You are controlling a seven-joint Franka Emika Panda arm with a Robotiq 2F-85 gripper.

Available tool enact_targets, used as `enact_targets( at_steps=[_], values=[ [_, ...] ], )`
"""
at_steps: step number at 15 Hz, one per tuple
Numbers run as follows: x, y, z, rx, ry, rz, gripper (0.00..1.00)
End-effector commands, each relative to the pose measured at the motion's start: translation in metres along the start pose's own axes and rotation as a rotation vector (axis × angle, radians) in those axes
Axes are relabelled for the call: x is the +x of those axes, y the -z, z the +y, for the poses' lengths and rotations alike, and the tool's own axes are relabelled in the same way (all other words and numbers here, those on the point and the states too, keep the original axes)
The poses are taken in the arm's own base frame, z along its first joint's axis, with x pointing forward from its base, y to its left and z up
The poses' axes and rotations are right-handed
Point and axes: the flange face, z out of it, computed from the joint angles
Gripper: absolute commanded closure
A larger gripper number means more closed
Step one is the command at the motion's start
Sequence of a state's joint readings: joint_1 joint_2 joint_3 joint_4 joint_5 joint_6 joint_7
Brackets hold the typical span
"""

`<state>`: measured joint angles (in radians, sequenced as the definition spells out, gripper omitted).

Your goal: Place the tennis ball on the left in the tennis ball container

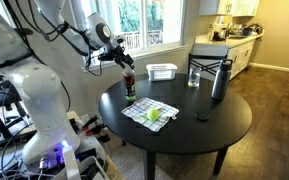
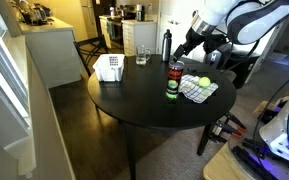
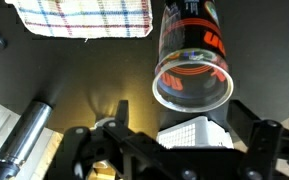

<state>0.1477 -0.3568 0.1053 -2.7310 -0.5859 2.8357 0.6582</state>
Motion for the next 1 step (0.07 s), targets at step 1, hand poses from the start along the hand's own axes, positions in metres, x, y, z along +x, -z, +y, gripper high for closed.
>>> enact_targets(
  at_steps=[1],
  values=[
    [0.0, 0.0, 0.0, 0.0, 0.0, 0.0, 0.0]
  ],
)
